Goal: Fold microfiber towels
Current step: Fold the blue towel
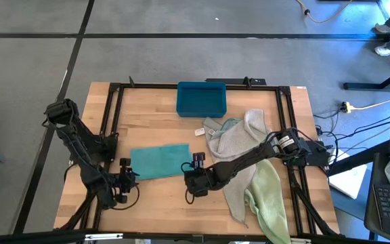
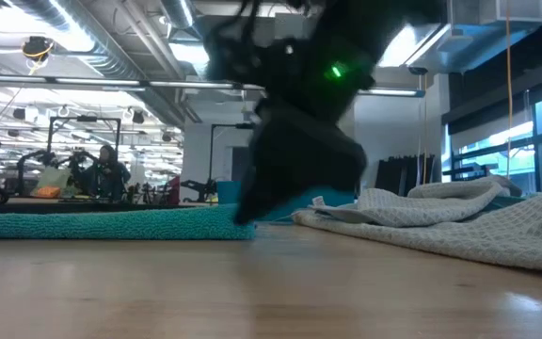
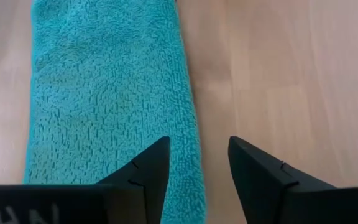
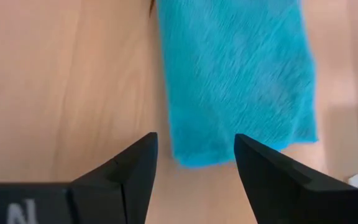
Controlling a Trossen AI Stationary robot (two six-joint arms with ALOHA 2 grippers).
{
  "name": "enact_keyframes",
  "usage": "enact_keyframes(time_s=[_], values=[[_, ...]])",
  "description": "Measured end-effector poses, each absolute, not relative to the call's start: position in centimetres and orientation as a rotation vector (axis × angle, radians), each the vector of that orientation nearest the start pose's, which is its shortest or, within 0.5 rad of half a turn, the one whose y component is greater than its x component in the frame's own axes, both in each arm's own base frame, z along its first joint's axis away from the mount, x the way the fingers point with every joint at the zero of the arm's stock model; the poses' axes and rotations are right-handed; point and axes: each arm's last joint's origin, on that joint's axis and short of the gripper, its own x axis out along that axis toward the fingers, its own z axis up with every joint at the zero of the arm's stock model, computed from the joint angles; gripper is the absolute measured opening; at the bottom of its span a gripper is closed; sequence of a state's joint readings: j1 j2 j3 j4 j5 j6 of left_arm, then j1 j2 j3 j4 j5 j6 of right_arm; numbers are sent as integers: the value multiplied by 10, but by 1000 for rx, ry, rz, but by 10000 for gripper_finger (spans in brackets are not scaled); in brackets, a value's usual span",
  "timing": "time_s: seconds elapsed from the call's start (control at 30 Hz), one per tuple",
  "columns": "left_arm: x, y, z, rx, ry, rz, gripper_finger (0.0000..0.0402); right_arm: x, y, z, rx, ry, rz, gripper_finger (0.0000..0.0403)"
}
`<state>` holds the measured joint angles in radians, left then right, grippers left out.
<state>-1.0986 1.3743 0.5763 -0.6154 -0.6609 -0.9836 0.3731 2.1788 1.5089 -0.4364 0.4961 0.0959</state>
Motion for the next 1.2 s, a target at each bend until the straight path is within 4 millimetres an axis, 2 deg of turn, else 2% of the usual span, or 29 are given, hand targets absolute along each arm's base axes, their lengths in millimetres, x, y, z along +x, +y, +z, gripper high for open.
enact_keyframes(time_s=[0.17, 0.4, 0.53, 0.73, 0.87, 1.2], values=[[105, -167, 139, 196, 930, 88, 167, 411, 143, 115, -363, 950, -173, 216], [102, -162, 130, 194, 960, 80, 167, 414, 147, 114, -467, 877, -191, 216], [101, -154, 120, 155, 961, 109, 167, 413, 145, 112, -468, 877, -197, 216], [103, -151, 116, 94, 960, 136, 167, 410, 143, 107, -412, 884, -203, 208], [103, -152, 116, 88, 960, 133, 167, 409, 147, 107, -411, 877, -187, 175], [103, -153, 117, 78, 955, 129, 167, 408, 148, 106, -418, 894, -140, 46]])
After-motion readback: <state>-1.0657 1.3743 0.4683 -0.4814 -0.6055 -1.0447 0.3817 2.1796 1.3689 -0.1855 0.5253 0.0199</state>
